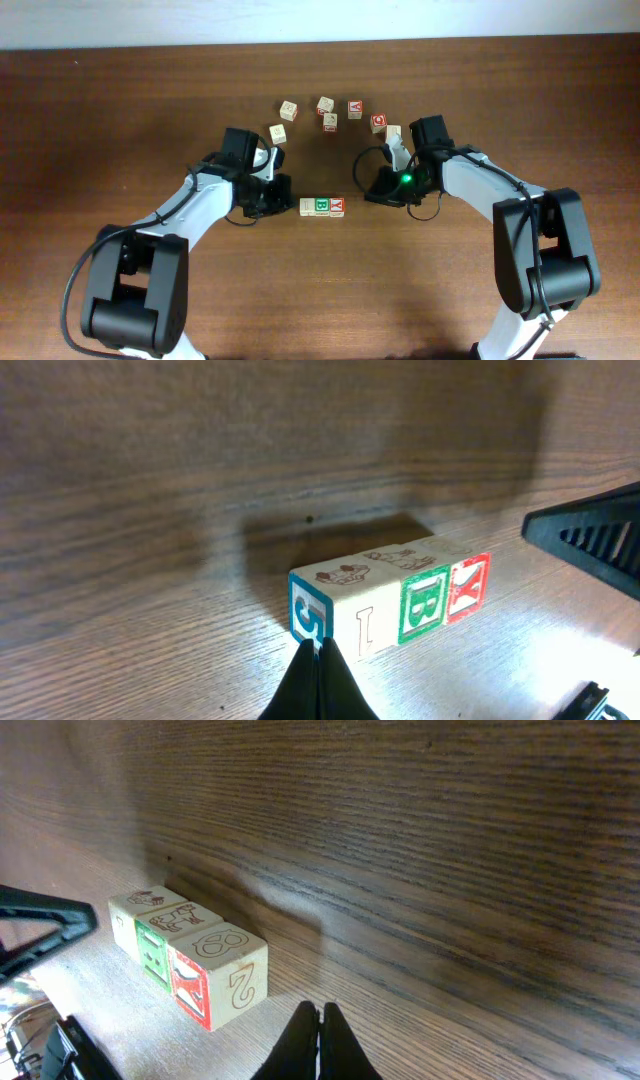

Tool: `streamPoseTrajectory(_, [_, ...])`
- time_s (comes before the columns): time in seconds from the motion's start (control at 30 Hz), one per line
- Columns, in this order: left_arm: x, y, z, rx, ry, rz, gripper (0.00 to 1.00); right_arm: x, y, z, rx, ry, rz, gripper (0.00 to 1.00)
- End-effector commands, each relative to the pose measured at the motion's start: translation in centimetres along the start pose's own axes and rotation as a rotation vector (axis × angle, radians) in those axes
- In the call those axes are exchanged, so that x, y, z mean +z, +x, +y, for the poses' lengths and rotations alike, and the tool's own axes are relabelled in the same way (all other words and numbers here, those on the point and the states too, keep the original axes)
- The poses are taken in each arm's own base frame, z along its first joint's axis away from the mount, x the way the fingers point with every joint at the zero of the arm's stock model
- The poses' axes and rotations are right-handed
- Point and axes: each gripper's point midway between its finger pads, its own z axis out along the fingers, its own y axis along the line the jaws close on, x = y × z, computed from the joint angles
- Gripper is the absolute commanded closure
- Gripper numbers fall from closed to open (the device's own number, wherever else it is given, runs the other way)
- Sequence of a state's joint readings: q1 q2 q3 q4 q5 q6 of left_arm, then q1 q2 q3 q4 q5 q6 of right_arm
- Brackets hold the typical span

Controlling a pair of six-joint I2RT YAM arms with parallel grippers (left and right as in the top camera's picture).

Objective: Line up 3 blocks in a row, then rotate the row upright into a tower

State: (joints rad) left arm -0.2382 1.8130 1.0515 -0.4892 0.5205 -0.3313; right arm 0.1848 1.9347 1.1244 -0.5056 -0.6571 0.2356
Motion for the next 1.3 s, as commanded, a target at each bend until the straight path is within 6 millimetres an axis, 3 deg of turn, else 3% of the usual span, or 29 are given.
streamPoseTrajectory(0.0, [1.2, 1.2, 0.4, -0.067, -0.025, 0.039, 1.0, 0.4, 0.4, 0.2, 0.009, -0.015, 0.011, 0.96])
streamPoseTrajectory(0.13, [2.0, 1.4, 1.3, -0.111, -0.046, 0.05, 1.0, 0.4, 0.3, 0.2, 0.006, -0.016, 0.008, 0.96])
streamPoseTrajectory(0.33, [2.1, 0.7, 0.2, -0.037, 0.011, 0.034, 1.0, 0.4, 0.3, 0.2, 0.005, -0.016, 0.007, 0.96])
streamPoseTrajectory(0.53, [2.1, 1.2, 0.4, -0.047, 0.005, 0.05, 1.0, 1.5, 1.0, 1.6, -0.033, -0.016, 0.033, 0.96])
streamPoseTrajectory(0.93, [2.1, 1.3, 0.4, -0.051, 0.002, 0.055, 1.0, 1.7, 1.5, 1.2, -0.008, -0.013, 0.04, 0.96])
streamPoseTrajectory(1.27, [2.1, 1.3, 0.4, -0.051, 0.005, 0.057, 1.0, 3.1, 2.1, 2.6, -0.019, -0.06, 0.069, 0.96])
